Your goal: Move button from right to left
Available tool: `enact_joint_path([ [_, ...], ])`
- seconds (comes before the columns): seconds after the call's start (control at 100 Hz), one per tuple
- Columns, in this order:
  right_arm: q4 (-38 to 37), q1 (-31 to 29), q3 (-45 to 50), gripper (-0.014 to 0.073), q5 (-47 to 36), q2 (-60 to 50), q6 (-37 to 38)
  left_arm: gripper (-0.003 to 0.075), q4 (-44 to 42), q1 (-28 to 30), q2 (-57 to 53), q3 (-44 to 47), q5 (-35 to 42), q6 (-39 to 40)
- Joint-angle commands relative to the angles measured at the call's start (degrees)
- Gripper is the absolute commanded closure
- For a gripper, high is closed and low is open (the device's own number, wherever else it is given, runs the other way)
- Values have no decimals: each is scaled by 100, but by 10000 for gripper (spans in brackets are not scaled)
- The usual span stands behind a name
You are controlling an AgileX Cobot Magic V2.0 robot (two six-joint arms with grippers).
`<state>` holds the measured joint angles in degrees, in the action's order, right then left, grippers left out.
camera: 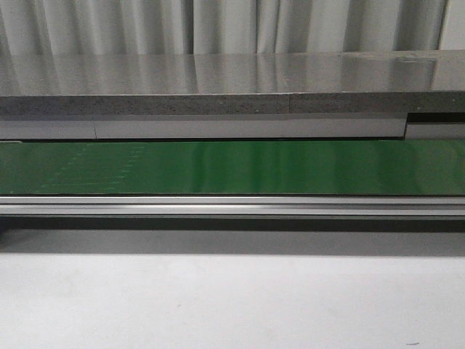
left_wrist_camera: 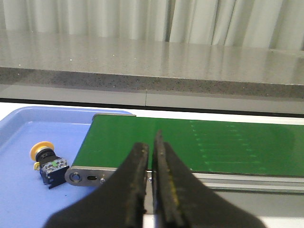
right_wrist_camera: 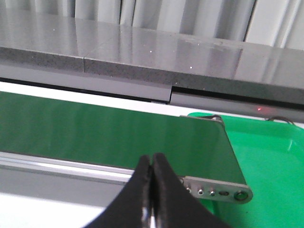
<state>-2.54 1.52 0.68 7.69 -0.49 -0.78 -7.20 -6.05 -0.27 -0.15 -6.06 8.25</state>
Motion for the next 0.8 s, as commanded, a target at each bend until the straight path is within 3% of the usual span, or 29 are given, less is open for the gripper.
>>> enact_joint_path([
  [0.0, -71, 8, -33, 658, -563, -102, 78, 715, 16, -45, -214, 235, 416, 65],
  [0.79, -58, 8, 99, 658, -704, -102, 167, 715, 16, -45, -214, 235, 416, 65],
])
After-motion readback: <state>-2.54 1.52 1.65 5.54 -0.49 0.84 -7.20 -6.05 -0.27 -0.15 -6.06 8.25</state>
